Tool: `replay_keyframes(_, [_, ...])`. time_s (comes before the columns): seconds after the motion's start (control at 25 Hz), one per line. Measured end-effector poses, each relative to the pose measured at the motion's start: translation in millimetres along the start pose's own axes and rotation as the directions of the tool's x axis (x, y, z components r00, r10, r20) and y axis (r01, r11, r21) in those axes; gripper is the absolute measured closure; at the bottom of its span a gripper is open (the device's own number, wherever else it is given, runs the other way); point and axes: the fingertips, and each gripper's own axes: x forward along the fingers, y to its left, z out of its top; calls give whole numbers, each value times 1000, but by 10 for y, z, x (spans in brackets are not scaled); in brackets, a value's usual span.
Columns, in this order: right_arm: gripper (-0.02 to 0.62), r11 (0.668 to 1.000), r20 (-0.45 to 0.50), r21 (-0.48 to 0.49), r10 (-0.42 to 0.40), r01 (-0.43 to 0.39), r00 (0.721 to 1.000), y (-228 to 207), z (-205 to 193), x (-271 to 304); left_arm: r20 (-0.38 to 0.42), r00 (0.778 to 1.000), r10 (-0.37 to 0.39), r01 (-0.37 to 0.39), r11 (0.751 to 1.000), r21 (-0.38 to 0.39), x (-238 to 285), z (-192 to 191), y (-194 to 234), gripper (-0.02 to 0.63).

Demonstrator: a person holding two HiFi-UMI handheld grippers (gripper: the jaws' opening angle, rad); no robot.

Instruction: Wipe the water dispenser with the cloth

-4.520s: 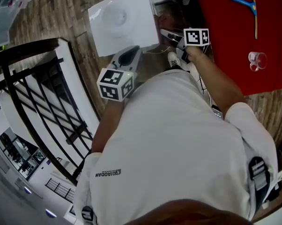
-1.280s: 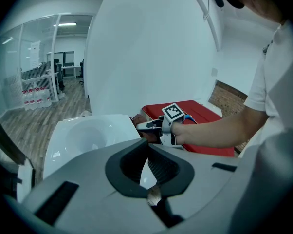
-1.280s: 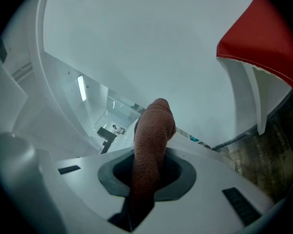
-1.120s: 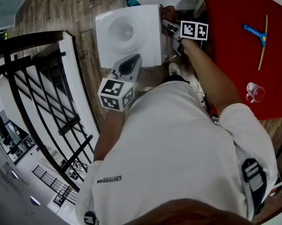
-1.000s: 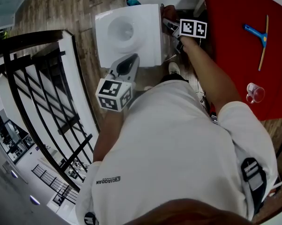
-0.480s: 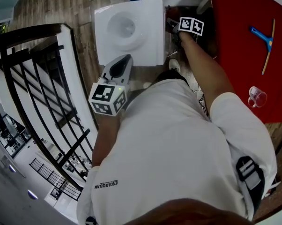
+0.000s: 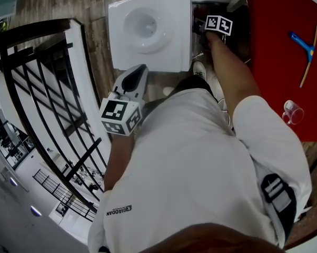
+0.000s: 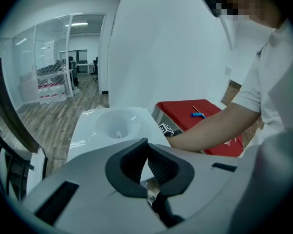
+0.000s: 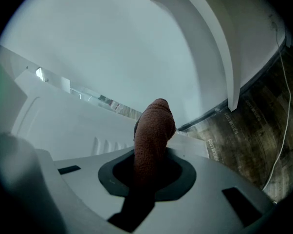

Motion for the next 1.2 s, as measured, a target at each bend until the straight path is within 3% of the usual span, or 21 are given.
replay_keyframes(0.36, [545,1000,28,11,-21,20,999,12,31,-135,28,999,-18,18,1000,-13,-62,-20,-2,609])
replay_keyframes(0.6, [545,1000,128,9,21,-22,992,244,93,-666,65,996,-57,57,998,-10,-196,-34,7,609])
replay_keyframes(0.76, [545,998,203,-21,67,-64,977,555,43,-1186,85,990,-110,110,994,0,-252,-74,51,609])
replay_keyframes(0.92, [545,992,307,-72,122,-104,944,1038,2,-1870,106,982,-158,156,987,33,-313,-41,179,610])
replay_keyframes(1.08, [545,986,388,-143,133,-83,912,1536,-127,-2470,138,976,-166,160,986,56,-392,-50,452,609])
replay_keyframes(1.2, [545,978,403,-195,144,-69,904,1914,-337,-2636,158,975,-157,151,987,50,-475,-122,665,609])
